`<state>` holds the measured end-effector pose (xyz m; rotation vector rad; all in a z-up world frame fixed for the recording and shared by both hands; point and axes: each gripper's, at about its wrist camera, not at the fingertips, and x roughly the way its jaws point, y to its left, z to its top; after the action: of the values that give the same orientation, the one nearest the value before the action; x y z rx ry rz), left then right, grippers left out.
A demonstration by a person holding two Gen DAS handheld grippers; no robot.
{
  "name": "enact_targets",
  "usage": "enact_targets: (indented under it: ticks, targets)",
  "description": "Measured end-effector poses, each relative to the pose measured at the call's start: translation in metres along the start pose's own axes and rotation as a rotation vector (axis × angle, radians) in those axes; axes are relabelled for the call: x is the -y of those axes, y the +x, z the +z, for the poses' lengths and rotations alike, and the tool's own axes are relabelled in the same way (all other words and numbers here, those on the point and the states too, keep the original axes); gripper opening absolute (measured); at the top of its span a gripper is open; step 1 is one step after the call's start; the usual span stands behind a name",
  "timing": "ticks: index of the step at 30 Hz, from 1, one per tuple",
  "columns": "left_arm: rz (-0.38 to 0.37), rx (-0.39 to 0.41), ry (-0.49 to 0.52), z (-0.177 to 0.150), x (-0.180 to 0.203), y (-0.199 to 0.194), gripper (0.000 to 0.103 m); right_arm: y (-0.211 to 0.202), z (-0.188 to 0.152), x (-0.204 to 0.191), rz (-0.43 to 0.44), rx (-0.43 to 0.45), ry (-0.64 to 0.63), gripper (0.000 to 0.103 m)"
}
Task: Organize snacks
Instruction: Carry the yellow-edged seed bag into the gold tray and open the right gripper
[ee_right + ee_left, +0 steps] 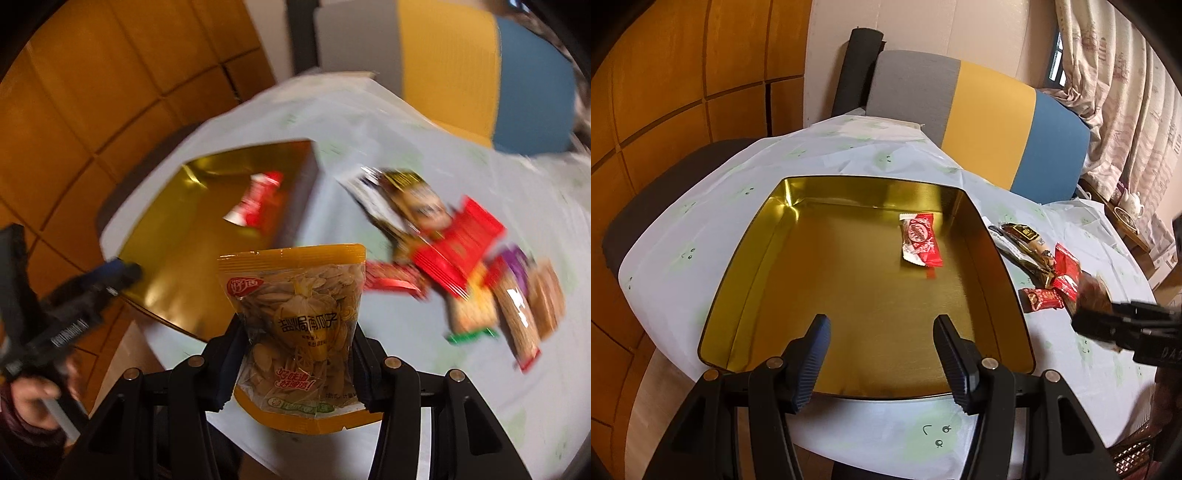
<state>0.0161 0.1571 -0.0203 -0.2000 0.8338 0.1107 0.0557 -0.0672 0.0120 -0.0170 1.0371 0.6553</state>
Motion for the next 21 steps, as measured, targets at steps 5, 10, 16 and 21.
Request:
enact_targets:
  ticks: [5,10,16,21]
  targets:
    - [0.016,0.001,-0.015,0.0,-0.009,-0.001,0.059,0.004,0.015,-0.036,0.038,0.016,-0.064,0.051]
    - [0.032,-0.007,-0.035,-0.001,-0.019,0.001,0.059,0.018,0.025,-0.055,0.063,0.009,-0.081,0.051]
    - [0.051,-0.005,-0.051,-0.001,-0.026,0.0,0.059,0.032,0.027,-0.066,0.078,-0.006,-0.093,0.051]
    - [0.062,-0.007,-0.07,-0.001,-0.032,0.0,0.059,0.04,0.027,-0.072,0.072,-0.019,-0.099,0.051]
